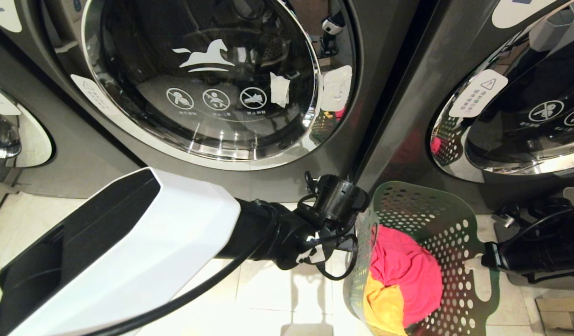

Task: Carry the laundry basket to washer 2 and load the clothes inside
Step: Pick up the clothes basket and put it beside the washing machine

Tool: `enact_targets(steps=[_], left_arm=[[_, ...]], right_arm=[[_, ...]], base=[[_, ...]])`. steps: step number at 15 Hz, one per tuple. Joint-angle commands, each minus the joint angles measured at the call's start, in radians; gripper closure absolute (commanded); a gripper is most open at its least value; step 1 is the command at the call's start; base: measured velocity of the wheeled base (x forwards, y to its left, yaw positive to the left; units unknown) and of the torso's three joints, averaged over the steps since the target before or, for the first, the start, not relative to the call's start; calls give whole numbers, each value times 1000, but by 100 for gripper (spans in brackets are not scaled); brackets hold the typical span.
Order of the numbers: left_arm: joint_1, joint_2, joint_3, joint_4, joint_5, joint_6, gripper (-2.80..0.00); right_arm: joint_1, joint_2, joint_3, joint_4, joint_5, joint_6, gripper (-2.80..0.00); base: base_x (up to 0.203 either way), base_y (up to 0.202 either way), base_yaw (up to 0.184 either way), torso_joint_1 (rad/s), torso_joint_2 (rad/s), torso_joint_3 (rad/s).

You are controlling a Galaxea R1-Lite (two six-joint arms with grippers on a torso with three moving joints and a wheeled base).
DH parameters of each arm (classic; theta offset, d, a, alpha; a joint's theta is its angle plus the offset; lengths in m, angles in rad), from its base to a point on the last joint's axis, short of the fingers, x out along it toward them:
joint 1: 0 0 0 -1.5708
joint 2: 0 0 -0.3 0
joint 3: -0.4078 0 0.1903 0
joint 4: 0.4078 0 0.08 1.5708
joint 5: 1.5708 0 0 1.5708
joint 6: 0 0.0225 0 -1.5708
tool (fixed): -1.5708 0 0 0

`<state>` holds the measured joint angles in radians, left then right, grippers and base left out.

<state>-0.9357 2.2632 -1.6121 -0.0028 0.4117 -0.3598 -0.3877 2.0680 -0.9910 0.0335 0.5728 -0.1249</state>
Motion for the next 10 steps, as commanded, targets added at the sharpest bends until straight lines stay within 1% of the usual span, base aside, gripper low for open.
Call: enact_targets(steps=[1,5,10], left_arm=[[0,1,0,0,2,-2,-280],[-3,1,0,4,3,-11,-280],[-2,2,1,4,4,-19,-280]], right_arm=[[2,20,-13,2,4,-4,0],[19,92,-90,4,4,-55,0],[94,106,-127,5,8,-53,0]], base=[[0,0,0,0,0,0],[0,0,0,0,0,0],[0,0,0,0,0,0]])
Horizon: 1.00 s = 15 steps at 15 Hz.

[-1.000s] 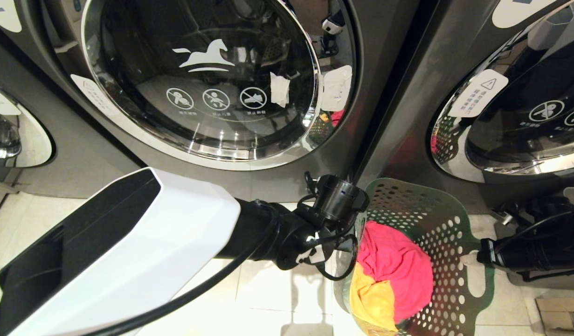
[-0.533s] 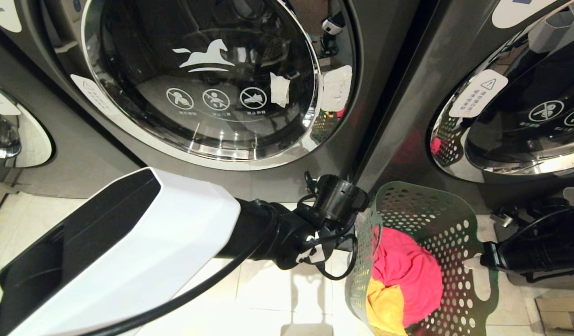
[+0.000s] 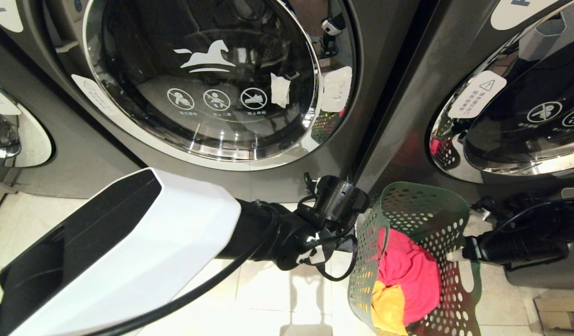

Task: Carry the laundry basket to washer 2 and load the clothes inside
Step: Pick up the clothes basket and put it beside the washing machine

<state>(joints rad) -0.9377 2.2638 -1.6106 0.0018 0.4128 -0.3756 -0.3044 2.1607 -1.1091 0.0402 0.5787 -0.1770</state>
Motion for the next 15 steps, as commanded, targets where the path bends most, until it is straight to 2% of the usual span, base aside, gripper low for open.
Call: enact_targets(steps=[1,7,12,15], left_arm=[[0,1,0,0,3,-3,-280],[0,-1,0,6,3,-17,-280],[-7,-18,0,27,2,-39,-280],[-12,-20,0,26,2,-40,-280]], right_arm=[[13,14,-13,-3,3,-1,0],[25,-4,-15,0,2,8,0],[18,-105,66,76,-4,8,0],[7,-105,91,76,-7,7,0]], base=[[0,0,0,0,0,0],[0,0,0,0,0,0],[0,0,0,0,0,0],[0,0,0,0,0,0]])
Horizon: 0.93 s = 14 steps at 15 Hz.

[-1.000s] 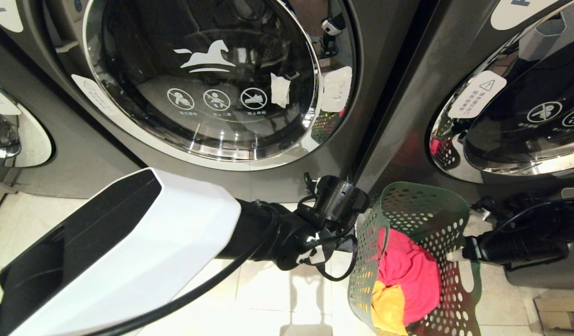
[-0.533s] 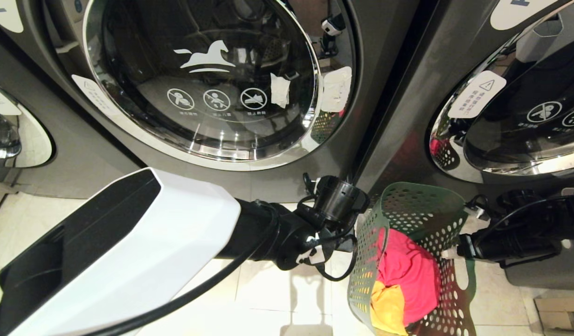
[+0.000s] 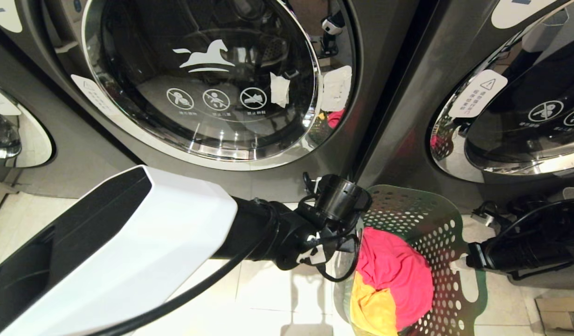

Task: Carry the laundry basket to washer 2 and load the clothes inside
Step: Pick up the clothes basket and put it beside the washing machine

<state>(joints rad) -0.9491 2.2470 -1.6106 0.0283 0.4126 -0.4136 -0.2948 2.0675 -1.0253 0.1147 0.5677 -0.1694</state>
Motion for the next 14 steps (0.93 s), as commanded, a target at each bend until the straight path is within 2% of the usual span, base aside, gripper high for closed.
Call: enact_targets(steps=[1,7,8,11,14], left_arm=[[-2,-3,0,-1,3,-4,-280],[-7,-1,-2,1,3,-8,-280],[-7,0,-2,1,3,-8,-280],[-5,-3,0,1,5,-10,-280],[-5,-35,7,21,6,-14,-280]], right_arm=[[-5,-12,8,2,5,-2,0],[-11,19,7,-3,-26,-7,0],[-12,30,-3,-5,-32,-7,-280],[-10,49,-35,-5,-32,-6,-280],[-11,-28,-12,10,-42,-4,-280]], base=[[0,0,0,0,0,0],[0,0,0,0,0,0],[0,0,0,0,0,0],[0,0,0,0,0,0],[0,0,0,0,0,0]])
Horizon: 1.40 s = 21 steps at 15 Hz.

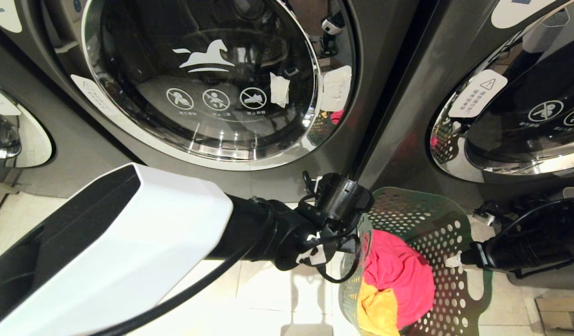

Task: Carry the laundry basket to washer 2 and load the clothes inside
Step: Pick up the clothes basket and put it beside the washing machine, then open the lid of the washing machine

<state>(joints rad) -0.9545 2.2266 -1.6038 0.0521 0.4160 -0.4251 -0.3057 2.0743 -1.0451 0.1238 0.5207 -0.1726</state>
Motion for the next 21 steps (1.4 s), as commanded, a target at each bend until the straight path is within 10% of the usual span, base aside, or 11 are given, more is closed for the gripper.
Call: enact_targets(steps=[1,10,11,12,21], left_arm=[[0,-41,16,12,2,-5,-280],[51,-409,396,9,4,-55,-280],[66,-450,438,6,5,-55,0],[81,-491,475,4,7,-57,0],[439,-923,729,16,58,-14,0]], right_arm=[[-2,-80,28,26,-14,0,-280],[-46,-439,281,103,-117,-1,-280],[-51,-476,305,104,-121,-1,-280],[-53,-512,326,104,-123,-1,0],[-54,-1006,395,102,-158,4,0]], base=[[0,0,0,0,0,0],[0,0,0,0,0,0],[0,0,0,0,0,0],[0,0,0,0,0,0],[0,0,0,0,0,0]])
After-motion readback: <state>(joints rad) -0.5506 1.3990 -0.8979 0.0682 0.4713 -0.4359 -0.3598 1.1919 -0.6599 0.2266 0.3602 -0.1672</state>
